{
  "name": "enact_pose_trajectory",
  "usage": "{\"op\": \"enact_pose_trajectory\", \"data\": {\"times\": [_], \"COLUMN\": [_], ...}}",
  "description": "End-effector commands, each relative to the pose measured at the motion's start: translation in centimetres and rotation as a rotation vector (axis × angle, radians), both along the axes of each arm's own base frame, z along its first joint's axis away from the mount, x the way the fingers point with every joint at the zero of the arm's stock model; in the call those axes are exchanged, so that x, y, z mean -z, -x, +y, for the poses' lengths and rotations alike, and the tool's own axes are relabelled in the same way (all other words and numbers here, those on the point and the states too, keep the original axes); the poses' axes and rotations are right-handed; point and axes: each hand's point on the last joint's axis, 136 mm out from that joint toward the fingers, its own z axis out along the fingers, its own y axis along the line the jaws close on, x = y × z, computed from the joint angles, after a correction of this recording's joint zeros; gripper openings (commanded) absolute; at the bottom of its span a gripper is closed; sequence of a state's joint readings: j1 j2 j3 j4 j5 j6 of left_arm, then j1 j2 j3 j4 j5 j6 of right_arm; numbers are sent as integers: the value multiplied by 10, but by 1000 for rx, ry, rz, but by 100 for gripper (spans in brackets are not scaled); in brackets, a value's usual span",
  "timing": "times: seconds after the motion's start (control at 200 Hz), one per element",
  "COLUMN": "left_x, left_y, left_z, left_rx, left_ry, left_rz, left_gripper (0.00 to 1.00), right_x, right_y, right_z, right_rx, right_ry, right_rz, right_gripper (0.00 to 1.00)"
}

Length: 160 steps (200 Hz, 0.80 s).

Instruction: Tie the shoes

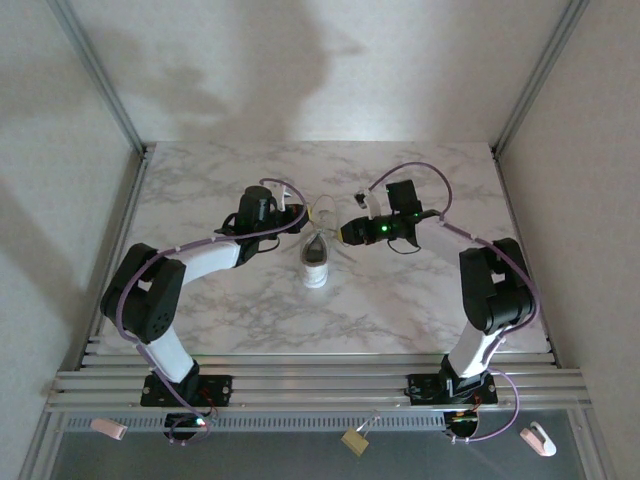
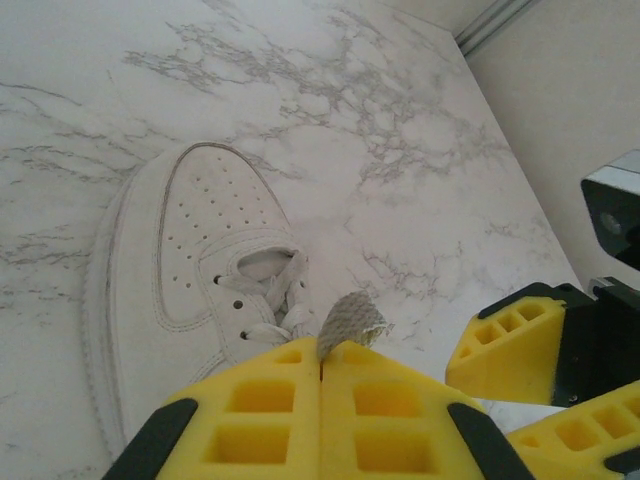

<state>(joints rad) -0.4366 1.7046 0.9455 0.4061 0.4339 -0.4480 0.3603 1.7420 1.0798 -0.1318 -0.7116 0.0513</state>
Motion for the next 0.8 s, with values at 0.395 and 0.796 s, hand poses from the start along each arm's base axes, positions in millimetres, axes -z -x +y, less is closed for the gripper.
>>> {"op": "enact_pose_trajectory", "data": {"times": [0.395, 0.796], "left_x": [-16, -16], "left_y": [1, 0], "left_z": [-2, 6], "left_rx": [19, -18], "left_ry": [17, 1], "left_rz": [-31, -35], "left_gripper": [0, 0], "right_x": [6, -1], "right_y": [3, 5], "right_z": [7, -8], "right_rx": [-56, 36], "right_ry": [-18, 31], "right_rz": [43, 7], "right_gripper": [31, 0]}}
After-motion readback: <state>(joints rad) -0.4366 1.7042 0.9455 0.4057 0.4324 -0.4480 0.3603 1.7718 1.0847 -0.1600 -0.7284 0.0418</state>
